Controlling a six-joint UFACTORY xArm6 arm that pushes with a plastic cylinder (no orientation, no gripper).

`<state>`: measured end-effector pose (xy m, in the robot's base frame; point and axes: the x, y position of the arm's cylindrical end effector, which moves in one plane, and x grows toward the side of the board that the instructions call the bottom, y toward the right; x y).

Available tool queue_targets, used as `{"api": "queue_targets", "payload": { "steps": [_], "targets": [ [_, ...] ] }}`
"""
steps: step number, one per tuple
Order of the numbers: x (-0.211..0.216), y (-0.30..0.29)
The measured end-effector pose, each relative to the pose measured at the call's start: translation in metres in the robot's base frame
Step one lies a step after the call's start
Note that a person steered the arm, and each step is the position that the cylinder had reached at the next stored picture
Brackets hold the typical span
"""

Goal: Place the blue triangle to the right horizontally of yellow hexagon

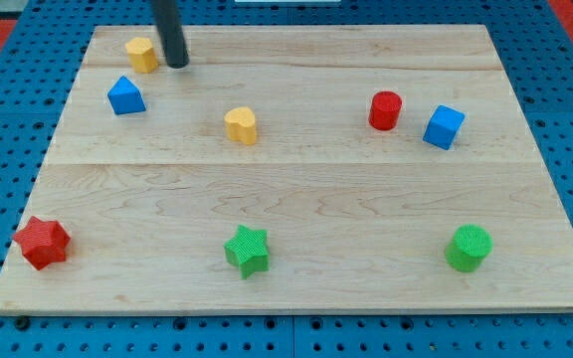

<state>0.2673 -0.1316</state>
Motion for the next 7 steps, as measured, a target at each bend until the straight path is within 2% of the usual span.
{"api": "queue_targets", "payload": {
  "steps": [1,3,4,7],
  "targets": [
    [0.003,0.018],
    [0.08,0.031],
    [0.098,0.028],
    [0.098,0.007]
  ]
}}
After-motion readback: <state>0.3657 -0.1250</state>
